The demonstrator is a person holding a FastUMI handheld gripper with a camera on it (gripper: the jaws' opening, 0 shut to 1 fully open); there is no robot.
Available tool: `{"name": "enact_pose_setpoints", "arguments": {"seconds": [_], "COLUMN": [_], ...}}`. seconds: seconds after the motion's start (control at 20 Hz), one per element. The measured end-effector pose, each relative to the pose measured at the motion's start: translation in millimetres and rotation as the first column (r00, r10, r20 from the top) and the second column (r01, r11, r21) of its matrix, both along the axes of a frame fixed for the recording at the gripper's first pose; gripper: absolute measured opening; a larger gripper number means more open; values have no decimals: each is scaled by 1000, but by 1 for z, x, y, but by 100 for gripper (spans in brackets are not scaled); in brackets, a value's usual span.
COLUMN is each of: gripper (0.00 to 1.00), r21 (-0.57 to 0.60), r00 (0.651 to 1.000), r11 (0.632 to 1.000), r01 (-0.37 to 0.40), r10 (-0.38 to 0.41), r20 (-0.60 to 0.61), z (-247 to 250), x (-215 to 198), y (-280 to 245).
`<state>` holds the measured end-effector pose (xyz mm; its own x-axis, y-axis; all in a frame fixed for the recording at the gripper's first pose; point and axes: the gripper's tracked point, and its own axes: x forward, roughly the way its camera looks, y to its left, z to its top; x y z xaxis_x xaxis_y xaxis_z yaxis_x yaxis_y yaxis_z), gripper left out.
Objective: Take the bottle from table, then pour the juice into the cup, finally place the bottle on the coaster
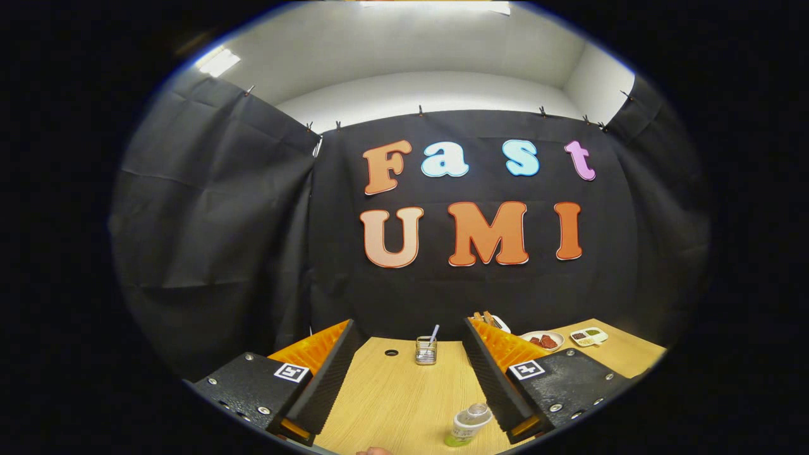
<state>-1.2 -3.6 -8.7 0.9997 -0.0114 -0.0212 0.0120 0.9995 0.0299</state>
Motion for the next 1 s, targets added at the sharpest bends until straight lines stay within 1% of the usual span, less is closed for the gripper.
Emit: {"name": "enact_pose_setpoints", "arguments": {"seconds": [0.2, 0.35, 0.55, 0.75, 1.0], "gripper": [99, 99, 99, 99, 99], "r21": [-23, -29, -7, -12, -17], "r00": [999, 994, 983, 961, 919], "r11": [999, 996, 993, 989, 986], "r01": [38, 85, 115, 144, 168], "r10": [-39, -86, -115, -143, -163], "r20": [-22, -70, -145, -235, -360], "z": [-9, -29, -63, -107, -172], "x": [-4, -5, -5, -5, -1], "y": [-14, -32, -50, -66, -81]}}
